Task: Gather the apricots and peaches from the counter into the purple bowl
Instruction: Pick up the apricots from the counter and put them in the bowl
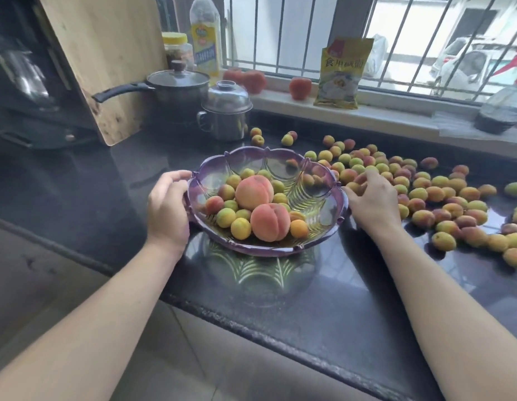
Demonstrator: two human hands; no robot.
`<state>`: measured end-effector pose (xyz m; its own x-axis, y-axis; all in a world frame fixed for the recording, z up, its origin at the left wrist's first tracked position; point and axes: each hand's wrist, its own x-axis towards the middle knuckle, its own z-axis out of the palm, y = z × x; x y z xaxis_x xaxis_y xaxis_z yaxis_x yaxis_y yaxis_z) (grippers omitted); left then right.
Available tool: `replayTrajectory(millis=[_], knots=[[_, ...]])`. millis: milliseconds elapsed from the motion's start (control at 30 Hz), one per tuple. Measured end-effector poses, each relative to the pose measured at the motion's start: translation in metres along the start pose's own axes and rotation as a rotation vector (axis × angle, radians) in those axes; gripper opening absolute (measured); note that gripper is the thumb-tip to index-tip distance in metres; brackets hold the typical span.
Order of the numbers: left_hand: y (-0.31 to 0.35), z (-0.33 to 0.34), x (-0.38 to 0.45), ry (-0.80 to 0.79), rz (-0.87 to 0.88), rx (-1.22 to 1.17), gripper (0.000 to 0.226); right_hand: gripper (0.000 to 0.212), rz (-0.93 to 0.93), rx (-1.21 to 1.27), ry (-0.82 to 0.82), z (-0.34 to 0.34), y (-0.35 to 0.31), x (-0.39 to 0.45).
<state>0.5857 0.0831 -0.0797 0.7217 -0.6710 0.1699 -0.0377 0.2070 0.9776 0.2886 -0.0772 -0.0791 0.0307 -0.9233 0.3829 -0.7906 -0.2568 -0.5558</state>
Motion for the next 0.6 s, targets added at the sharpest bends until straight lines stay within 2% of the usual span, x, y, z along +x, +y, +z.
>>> replayTrajectory(millis=[167,267,333,433,533,600], knots=[[0.001,-0.001,-0.001,0.114,0.01,0.019,0.024,0.028,0.005,0.163,0.092,-0.023,-0.012,0.001],[-0.001,-0.004,0.001,0.107,-0.009,0.042,0.025,0.025,0.012,0.342,0.051,-0.055,-0.04,-0.004],[-0.001,-0.004,0.002,0.077,-0.015,0.054,0.026,0.021,0.003,0.417,-0.073,-0.078,-0.062,-0.013],[0.001,-0.001,0.001,0.033,0.002,0.072,0.023,0.024,-0.081,0.365,-0.315,-0.108,-0.093,-0.031],[-0.001,-0.001,-0.001,-0.01,0.038,0.081,0.02,0.03,-0.158,0.185,-0.531,-0.123,-0.114,-0.042],[-0.003,-0.002,0.001,-0.024,0.03,0.09,0.02,0.024,-0.178,0.028,-0.638,-0.123,-0.121,-0.047]])
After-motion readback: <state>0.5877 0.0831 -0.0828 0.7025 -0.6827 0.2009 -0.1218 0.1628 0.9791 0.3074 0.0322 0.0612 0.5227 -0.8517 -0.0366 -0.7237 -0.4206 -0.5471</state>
